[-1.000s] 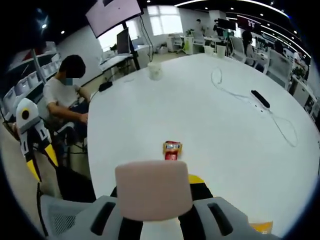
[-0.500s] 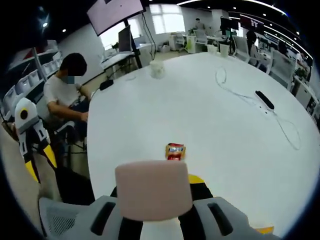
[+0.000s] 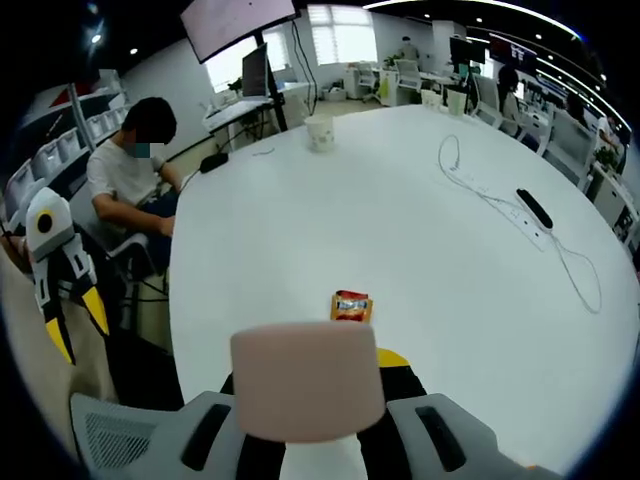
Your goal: Place the target food into the container with the food tongs after gripping and lifting it, then release it inside without dropping or visibly crushing the food.
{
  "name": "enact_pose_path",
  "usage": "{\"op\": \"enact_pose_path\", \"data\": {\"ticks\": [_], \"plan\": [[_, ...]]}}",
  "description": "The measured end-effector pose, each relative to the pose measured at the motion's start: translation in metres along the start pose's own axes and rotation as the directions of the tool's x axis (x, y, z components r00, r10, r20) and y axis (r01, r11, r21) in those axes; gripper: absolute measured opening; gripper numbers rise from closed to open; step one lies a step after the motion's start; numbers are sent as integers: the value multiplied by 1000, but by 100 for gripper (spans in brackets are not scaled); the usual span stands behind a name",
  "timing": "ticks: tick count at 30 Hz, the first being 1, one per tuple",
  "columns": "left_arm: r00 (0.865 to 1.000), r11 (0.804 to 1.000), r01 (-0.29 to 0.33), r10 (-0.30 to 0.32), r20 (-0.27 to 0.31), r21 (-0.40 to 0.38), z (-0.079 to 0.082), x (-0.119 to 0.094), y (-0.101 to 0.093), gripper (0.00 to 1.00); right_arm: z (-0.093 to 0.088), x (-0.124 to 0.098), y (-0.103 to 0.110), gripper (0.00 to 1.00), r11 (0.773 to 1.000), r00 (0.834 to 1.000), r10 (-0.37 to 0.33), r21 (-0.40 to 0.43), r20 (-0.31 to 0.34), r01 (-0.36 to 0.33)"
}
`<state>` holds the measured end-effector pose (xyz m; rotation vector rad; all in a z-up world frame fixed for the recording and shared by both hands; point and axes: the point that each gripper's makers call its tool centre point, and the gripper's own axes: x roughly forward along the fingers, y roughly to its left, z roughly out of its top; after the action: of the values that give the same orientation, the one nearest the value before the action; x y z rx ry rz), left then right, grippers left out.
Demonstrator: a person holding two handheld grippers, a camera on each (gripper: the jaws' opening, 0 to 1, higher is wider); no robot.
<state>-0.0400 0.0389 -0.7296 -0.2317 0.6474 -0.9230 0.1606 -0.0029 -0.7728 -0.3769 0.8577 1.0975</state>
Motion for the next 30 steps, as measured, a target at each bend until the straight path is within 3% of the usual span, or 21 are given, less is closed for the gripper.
{"op": "enact_pose_path", "data": {"ticks": [30], "plan": [[1000,1000,-11,11,-10,-20,-5,-4,9,33,-1,26,-5,24,999,999,-44,-25,-14,43]]}}
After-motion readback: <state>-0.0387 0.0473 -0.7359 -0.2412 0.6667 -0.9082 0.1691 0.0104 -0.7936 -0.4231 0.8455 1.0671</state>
